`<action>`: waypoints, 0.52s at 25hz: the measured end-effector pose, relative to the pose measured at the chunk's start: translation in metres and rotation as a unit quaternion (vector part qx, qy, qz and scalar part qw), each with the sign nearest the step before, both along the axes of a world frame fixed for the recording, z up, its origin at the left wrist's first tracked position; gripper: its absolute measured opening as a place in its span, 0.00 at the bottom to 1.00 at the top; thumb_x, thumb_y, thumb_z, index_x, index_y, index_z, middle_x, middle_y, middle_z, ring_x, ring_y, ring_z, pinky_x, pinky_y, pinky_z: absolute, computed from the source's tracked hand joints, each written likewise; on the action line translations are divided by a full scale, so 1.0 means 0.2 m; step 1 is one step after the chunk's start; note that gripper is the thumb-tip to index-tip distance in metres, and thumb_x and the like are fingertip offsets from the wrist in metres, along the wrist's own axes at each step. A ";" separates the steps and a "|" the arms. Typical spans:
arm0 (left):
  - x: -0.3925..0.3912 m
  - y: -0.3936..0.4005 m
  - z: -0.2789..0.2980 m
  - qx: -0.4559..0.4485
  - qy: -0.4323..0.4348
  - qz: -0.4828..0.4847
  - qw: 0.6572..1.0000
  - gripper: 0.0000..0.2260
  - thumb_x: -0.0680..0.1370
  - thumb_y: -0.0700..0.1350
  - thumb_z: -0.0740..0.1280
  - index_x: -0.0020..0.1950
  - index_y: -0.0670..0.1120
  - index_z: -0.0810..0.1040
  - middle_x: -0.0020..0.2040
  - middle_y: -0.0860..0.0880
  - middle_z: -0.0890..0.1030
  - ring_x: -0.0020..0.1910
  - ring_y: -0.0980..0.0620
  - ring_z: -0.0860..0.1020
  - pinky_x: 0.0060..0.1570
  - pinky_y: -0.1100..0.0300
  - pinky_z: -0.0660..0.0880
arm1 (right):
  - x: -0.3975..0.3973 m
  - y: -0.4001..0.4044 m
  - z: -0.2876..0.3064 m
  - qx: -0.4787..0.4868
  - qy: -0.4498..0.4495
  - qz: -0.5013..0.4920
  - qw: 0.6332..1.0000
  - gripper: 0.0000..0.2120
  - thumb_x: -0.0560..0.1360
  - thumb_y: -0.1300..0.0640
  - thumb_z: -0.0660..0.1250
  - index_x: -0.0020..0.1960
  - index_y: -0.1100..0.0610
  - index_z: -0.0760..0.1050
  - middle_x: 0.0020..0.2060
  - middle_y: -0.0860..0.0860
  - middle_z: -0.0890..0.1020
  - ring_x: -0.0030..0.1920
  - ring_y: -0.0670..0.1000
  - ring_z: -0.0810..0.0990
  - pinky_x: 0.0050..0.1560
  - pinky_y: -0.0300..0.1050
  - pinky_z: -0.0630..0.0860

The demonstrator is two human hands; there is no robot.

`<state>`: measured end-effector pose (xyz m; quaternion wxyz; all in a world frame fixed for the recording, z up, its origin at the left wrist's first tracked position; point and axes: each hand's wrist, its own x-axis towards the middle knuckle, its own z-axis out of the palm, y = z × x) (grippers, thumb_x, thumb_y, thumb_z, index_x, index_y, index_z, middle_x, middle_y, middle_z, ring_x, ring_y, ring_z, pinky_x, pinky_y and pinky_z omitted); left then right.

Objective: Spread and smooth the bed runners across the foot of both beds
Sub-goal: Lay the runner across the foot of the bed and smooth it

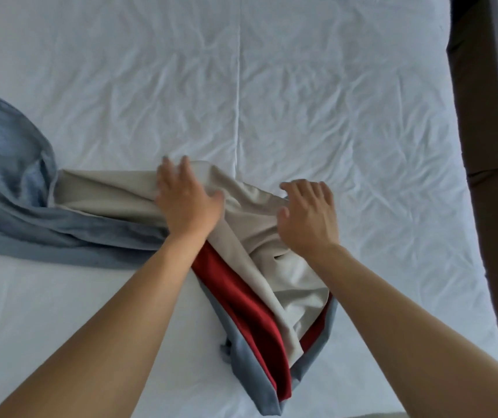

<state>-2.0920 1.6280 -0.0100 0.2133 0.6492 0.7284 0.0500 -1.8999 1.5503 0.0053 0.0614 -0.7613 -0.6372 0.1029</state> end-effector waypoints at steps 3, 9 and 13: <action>-0.05 0.05 -0.05 -0.115 -0.167 0.246 0.948 0.31 0.71 0.54 0.72 0.69 0.42 0.67 0.66 0.41 0.74 0.65 0.39 0.73 0.63 0.46 0.72 | -0.04 0.06 -0.04 -0.041 0.002 0.045 0.998 0.23 0.74 0.55 0.65 0.69 0.55 0.72 0.60 0.52 0.78 0.64 0.56 0.73 0.75 0.57 0.57; 0.35 -0.07 0.00 -0.064 -0.159 -0.054 0.984 0.17 0.77 0.45 0.65 0.65 0.49 0.74 0.57 0.47 0.82 0.56 0.42 0.79 0.52 0.54 0.73 | 0.10 0.03 -0.03 0.024 0.040 0.027 0.999 0.32 0.72 0.62 0.62 0.76 0.54 0.62 0.64 0.53 0.75 0.63 0.55 0.73 0.72 0.57 0.63; 0.75 -0.26 0.00 -0.100 -0.129 -0.264 0.950 0.13 0.78 0.42 0.62 0.61 0.49 0.77 0.48 0.50 0.83 0.40 0.52 0.77 0.40 0.58 0.70 | 0.37 -0.10 0.04 0.015 -0.001 0.075 0.997 0.33 0.67 0.63 0.66 0.72 0.54 0.70 0.67 0.59 0.73 0.67 0.61 0.71 0.72 0.62 0.62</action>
